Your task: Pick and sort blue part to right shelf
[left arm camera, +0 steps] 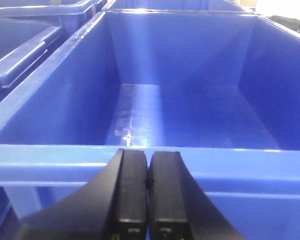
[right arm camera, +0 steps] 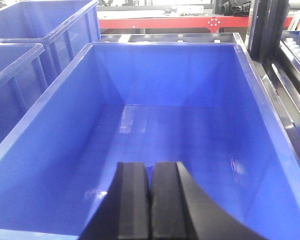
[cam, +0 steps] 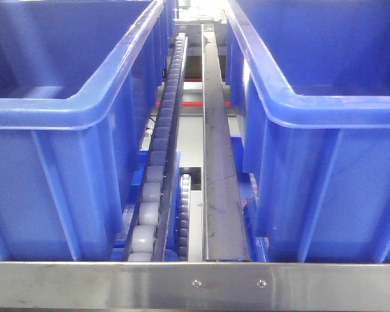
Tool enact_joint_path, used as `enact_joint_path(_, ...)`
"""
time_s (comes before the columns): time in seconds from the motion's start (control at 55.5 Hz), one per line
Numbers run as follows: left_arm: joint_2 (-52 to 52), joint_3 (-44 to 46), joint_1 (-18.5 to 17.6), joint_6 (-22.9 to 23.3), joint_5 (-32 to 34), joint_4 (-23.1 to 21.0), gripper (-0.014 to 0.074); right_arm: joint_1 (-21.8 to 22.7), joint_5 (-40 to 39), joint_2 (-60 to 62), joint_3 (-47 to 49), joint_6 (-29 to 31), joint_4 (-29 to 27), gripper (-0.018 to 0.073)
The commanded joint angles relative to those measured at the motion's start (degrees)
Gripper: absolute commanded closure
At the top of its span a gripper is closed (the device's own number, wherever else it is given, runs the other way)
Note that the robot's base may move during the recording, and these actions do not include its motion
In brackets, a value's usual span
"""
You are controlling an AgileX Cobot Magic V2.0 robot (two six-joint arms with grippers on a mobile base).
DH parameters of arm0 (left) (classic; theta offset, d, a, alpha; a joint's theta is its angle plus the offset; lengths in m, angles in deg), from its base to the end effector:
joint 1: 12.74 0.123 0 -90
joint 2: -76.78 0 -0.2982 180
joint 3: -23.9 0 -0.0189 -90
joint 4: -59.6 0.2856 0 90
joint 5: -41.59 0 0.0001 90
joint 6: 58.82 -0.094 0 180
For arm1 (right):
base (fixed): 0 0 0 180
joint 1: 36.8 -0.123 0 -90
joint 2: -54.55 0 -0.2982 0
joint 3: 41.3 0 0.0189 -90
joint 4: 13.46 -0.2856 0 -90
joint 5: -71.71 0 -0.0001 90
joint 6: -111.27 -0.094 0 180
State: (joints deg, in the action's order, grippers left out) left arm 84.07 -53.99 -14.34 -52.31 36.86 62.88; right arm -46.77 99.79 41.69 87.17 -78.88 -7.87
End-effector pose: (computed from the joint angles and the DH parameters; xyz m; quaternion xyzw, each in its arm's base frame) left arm 0.0812 -0.0018 0.2037 -0.0118 0.7064 -0.0282 0.7071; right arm 0.0524 0.0048 0.3259 -0.0141 0.7213 0.0751 0.6884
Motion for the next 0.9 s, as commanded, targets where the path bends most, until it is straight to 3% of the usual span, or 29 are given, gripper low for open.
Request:
enact_joint_path(0.0,-1.45,-1.79,0.03,0.05,5.84,-0.52,0.0472,-0.04,-5.47,-0.73,1.34,0.55,0.89,0.0522)
enact_joint_path(0.09,-1.45,-1.79,0.03,0.05,5.84,-0.52,0.0472,0.02,-6.12,-0.73,1.13,0.55,1.37,0.0522)
enact_joint_path(0.198,-1.45,-1.79,0.03,0.05,5.84,-0.52,0.0472,1.20,-6.97,-0.63,0.11,0.55,-2.43,0.0522)
enact_joint_path(0.45,-1.45,-1.79,0.03,0.05,5.84,-0.52,0.0472,8.09,-15.05,0.38,-9.99,0.55,-4.47,0.0522)
enact_joint_path(0.648,-1.45,-1.79,0.03,0.05,5.84,-0.52,0.0472,8.23,-23.67,7.39,-19.97,6.62,-4.58,0.0522)
enact_joint_path(0.882,-1.45,-1.79,0.03,0.05,5.83,-0.52,0.0472,8.23,-30.62,7.04,-27.32,7.03,-4.57,0.0522)
